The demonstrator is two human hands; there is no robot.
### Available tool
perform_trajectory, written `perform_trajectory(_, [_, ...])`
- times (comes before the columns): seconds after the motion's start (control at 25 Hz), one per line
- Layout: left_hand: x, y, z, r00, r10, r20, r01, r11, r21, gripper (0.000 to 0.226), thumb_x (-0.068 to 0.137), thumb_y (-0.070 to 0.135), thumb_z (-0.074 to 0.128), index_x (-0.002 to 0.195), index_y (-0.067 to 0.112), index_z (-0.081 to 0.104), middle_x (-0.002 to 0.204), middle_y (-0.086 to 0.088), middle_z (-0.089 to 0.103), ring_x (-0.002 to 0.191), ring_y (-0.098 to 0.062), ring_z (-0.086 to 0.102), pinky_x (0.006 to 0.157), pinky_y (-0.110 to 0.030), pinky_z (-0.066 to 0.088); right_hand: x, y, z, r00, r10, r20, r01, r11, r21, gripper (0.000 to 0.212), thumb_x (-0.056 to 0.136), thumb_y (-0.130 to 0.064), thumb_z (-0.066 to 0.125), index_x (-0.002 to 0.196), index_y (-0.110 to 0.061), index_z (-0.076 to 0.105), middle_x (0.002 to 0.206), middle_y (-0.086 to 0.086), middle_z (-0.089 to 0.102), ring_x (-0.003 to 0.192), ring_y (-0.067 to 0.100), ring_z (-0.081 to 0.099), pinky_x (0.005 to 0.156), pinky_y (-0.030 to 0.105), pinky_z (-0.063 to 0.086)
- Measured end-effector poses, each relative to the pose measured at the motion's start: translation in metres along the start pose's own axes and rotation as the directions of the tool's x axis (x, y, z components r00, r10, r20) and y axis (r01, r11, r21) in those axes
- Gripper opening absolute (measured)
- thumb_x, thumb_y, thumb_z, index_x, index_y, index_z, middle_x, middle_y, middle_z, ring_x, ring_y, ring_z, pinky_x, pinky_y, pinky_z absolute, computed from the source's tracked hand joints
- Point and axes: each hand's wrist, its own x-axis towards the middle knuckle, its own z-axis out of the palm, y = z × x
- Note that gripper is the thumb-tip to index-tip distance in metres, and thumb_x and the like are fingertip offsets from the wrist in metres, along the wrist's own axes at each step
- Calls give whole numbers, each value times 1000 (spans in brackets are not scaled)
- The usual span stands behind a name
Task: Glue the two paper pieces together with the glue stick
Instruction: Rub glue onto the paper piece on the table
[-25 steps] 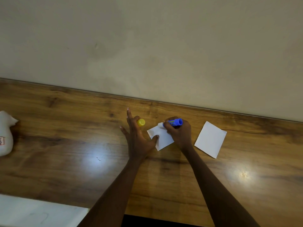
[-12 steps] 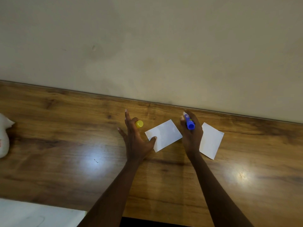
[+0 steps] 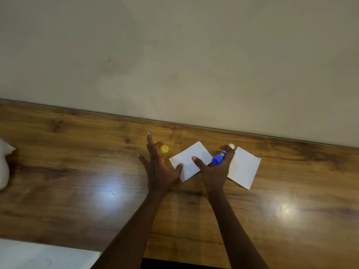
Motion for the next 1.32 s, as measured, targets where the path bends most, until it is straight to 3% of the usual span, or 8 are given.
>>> perform_trajectory(0.16, [-1, 1, 3, 1000, 14, 6, -14, 999, 30, 106, 57, 37, 68, 134, 32, -4, 138, -15, 42, 127, -33, 41, 107, -49, -12, -10, 0, 3, 994, 73, -81, -54, 976, 211, 73, 62, 7, 73, 118, -16, 32, 117, 7, 42, 111, 22, 47, 94, 45, 49])
perform_trajectory(0.36, [-5, 1, 3, 998, 56, -3, -56, 995, -77, 91, 66, 50, 52, 137, 28, -1, 141, -12, 36, 127, -31, 41, 107, -51, -12, 21, -12, -13, 991, -105, 86, 105, 994, 3, 64, 68, 9, 67, 115, -18, 33, 115, 10, 49, 104, 24, 52, 91, 43, 50])
perform_trajectory(0.52, [-5, 3, 7, 998, 64, -6, -64, 998, -11, 95, 65, 45, 63, 136, 26, 3, 143, -13, 33, 125, -33, 44, 107, -56, -5, 52, -32, -27, 727, -97, 680, 451, 814, -366, 70, 69, 12, 63, 126, -10, 30, 128, 13, 46, 110, 29, 49, 84, 32, 45])
perform_trajectory(0.72, [-6, 6, 8, 998, 61, 26, -62, 997, 44, 103, 58, 42, 69, 133, 32, -1, 148, -14, 25, 130, -33, 37, 106, -56, -4, 58, -42, -10, 566, 68, 822, 631, 607, -484, 78, 72, 9, 62, 134, -18, 23, 137, 14, 41, 116, 27, 45, 91, 29, 37])
perform_trajectory(0.84, [-6, 6, 8, 998, 48, 44, -50, 998, 41, 107, 58, 44, 69, 130, 39, -10, 150, -14, 21, 133, -33, 34, 107, -55, -6, 55, -39, -6, 617, -103, 780, 695, 536, -480, 65, 73, -2, 67, 126, -19, 34, 128, 11, 49, 113, 26, 48, 98, 34, 30])
perform_trajectory(0.96, [-6, 9, 6, 998, 47, 47, -49, 998, 37, 108, 57, 43, 70, 126, 44, -14, 150, -17, 21, 134, -35, 31, 107, -54, -9, 37, -27, -5, 793, -359, 492, 508, 836, -208, 32, 80, -18, 63, 107, -15, 47, 90, 2, 56, 77, 15, 52, 73, 25, 42])
perform_trajectory(1.08, [-6, 13, 3, 998, 44, 37, -45, 999, 15, 102, 55, 42, 69, 115, 52, -13, 148, -23, 25, 134, -39, 29, 105, -50, -11, 24, -15, -3, 923, -197, 329, 165, 979, 123, 18, 89, -19, 49, 107, -18, 45, 72, 5, 54, 53, 4, 51, 47, 11, 42])
perform_trajectory(1.32, [-7, 14, 3, 998, 42, 38, -42, 999, 9, 102, 55, 39, 69, 114, 53, -13, 147, -23, 26, 134, -38, 29, 105, -50, -12, 27, 5, 0, 969, -72, 238, 63, 997, 43, 3, 81, -6, 59, 82, -6, 57, 61, 4, 56, 39, 0, 51, 44, 11, 41])
